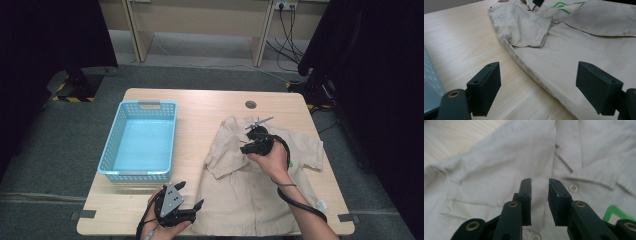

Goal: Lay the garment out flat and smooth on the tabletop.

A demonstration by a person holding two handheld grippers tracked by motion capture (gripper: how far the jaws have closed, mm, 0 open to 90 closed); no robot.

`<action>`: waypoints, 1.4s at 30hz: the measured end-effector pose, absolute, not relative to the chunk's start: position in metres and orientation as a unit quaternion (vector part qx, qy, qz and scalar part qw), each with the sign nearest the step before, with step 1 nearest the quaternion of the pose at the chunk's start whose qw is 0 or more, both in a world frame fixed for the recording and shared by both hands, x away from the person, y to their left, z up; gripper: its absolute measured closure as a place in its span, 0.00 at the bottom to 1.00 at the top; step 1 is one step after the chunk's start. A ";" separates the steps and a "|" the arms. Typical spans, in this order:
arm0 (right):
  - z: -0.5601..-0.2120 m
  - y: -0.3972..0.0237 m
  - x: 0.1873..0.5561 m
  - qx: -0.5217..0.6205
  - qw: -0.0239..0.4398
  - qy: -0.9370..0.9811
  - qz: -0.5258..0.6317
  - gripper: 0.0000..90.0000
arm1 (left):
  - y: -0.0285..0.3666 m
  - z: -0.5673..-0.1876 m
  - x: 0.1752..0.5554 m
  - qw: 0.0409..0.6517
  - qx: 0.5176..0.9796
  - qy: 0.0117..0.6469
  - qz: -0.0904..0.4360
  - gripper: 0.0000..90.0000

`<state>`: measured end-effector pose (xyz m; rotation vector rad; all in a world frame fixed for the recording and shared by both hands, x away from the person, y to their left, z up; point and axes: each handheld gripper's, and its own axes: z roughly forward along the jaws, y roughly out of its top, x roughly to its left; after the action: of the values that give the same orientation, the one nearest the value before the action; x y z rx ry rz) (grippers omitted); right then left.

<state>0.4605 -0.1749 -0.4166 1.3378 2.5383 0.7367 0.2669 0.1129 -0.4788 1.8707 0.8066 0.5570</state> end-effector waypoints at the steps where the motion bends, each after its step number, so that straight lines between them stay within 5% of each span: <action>1: -0.421 -0.177 0.461 0.452 0.084 0.854 0.241 0.79 | 0.113 -0.479 0.267 0.491 0.772 0.333 0.229 0.22; 15: -0.438 -0.175 0.448 0.456 0.062 0.866 0.194 0.77 | 0.113 -0.479 0.266 0.491 0.772 0.332 0.230 0.22; 26: -0.439 -0.176 0.443 0.459 0.077 0.862 0.201 0.98 | 0.113 -0.479 0.266 0.492 0.771 0.331 0.230 0.22; 42: -0.366 -0.139 0.446 0.413 0.103 0.852 0.305 1.00 | 0.113 -0.479 0.266 0.494 0.770 0.333 0.229 0.22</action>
<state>0.4459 -0.1392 -0.3658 1.2176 2.5154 0.8998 0.2665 0.1131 -0.4788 1.8675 0.8070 0.5555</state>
